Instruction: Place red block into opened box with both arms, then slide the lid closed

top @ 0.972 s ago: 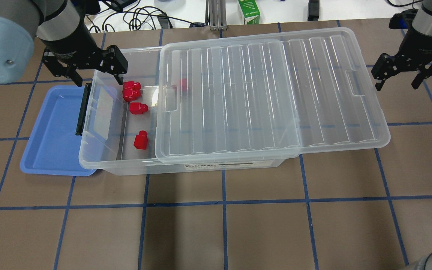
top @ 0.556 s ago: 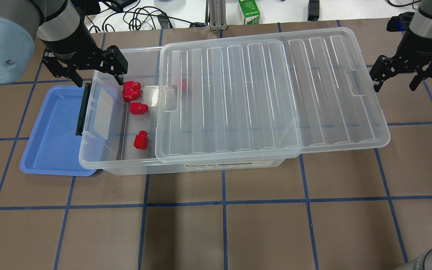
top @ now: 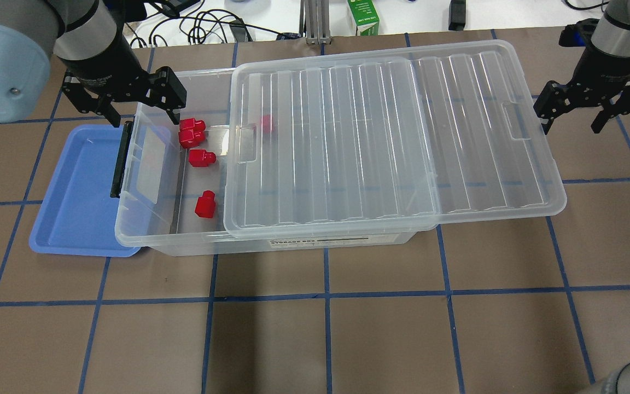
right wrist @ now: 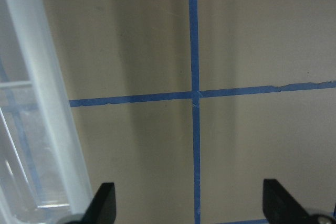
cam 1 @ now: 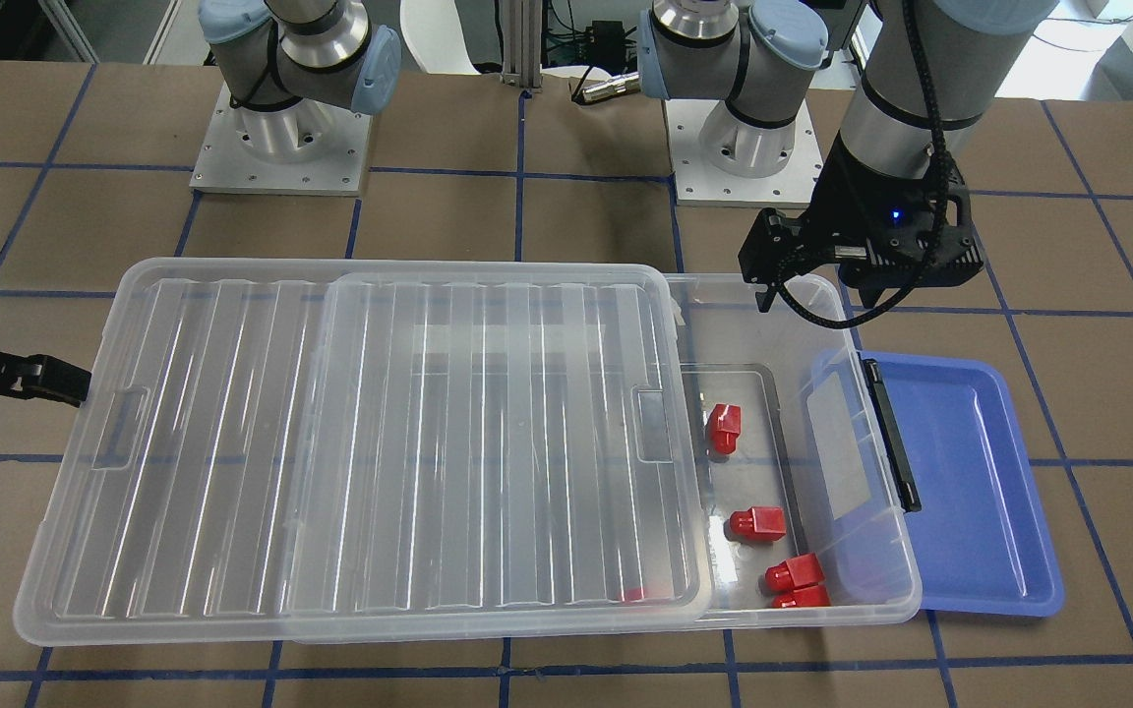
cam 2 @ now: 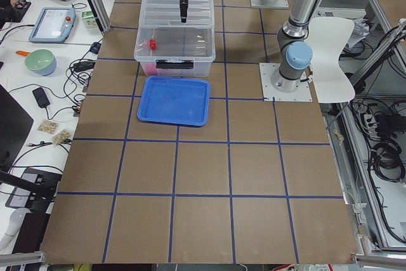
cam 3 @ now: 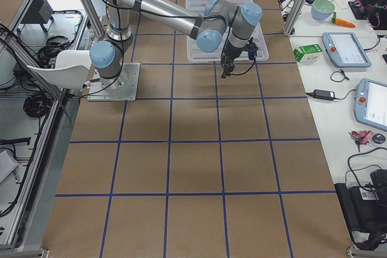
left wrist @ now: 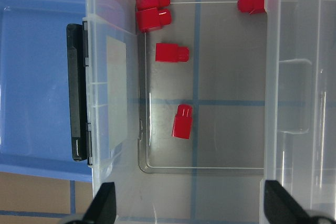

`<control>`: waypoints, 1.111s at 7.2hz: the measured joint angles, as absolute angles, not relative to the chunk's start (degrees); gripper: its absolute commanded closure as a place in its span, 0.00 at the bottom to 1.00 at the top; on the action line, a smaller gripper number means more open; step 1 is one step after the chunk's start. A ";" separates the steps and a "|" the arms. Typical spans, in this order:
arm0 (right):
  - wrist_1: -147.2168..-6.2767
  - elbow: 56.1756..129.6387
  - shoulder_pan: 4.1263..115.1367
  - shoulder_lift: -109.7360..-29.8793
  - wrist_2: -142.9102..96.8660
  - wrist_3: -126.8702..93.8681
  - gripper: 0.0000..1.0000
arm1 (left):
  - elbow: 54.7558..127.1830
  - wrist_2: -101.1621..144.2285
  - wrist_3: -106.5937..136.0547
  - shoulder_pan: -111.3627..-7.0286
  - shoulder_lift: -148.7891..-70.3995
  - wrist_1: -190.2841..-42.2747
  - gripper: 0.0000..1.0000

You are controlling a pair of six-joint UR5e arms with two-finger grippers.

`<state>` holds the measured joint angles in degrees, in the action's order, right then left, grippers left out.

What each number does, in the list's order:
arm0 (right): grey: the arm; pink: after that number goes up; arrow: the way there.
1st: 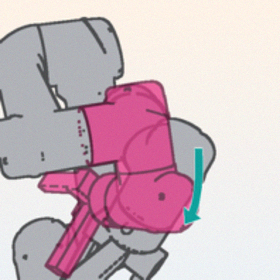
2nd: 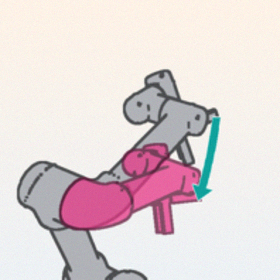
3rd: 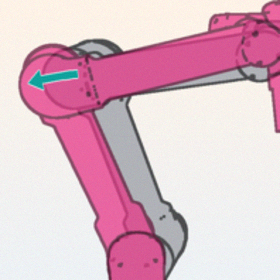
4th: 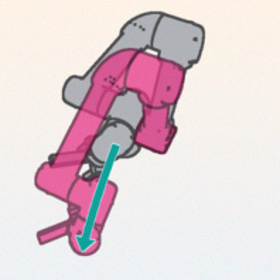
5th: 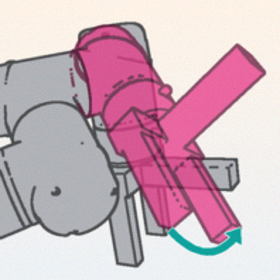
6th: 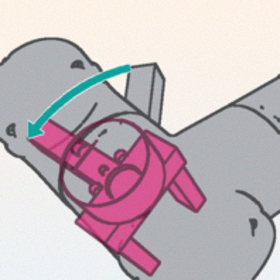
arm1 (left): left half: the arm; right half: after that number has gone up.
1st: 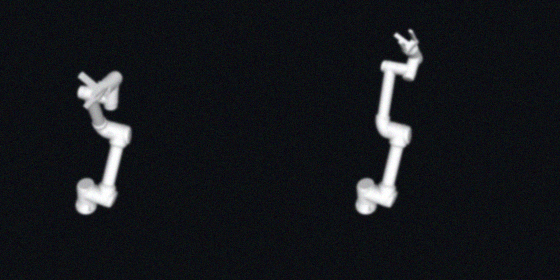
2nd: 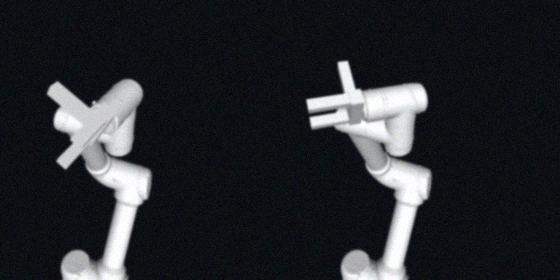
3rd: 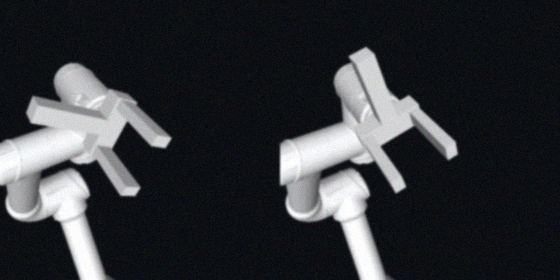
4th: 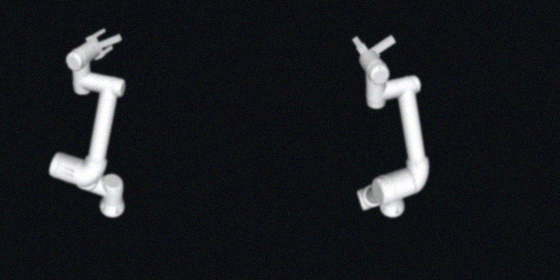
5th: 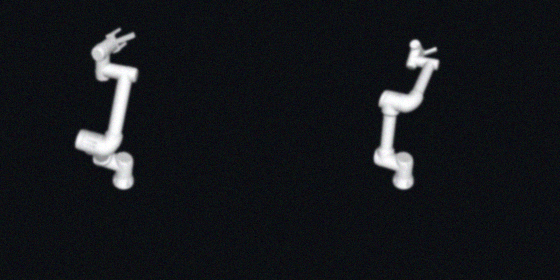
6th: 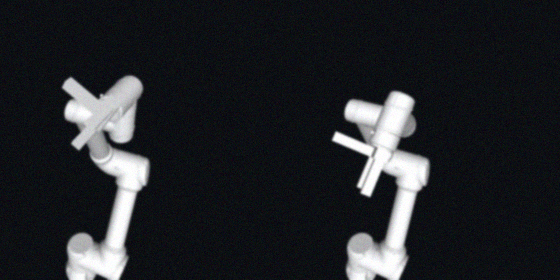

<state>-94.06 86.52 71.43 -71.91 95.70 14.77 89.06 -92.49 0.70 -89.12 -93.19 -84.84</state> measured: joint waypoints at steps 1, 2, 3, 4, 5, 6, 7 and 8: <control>-94.03 86.49 72.05 -71.93 95.65 14.09 0.00 | 89.09 -92.47 0.72 -89.12 -93.22 -84.82 0.00; -93.89 86.49 72.61 -71.99 95.63 13.32 0.00 | 89.11 -92.47 0.76 -89.12 -93.24 -84.82 0.00; -93.73 86.49 73.13 -72.00 95.63 12.28 0.00 | 89.12 -92.44 0.78 -89.13 -93.27 -84.82 0.00; -93.65 86.46 73.86 -72.01 95.60 10.86 0.00 | 89.12 -92.40 0.79 -89.15 -93.31 -84.79 0.00; -93.70 86.43 74.82 -72.02 95.56 9.52 0.00 | 89.12 -92.36 0.79 -89.15 -93.35 -84.76 0.00; -93.79 86.41 76.09 -72.01 95.50 8.46 0.00 | 89.12 -92.32 0.79 -89.14 -93.39 -84.72 0.00; -93.86 86.40 77.34 -71.99 95.42 7.25 0.00 | 89.12 -92.28 0.79 -89.13 -93.41 -84.70 0.00; -93.89 86.40 78.42 -71.93 95.38 6.05 0.00 | 89.12 -92.23 0.79 -89.12 -93.42 -84.67 0.00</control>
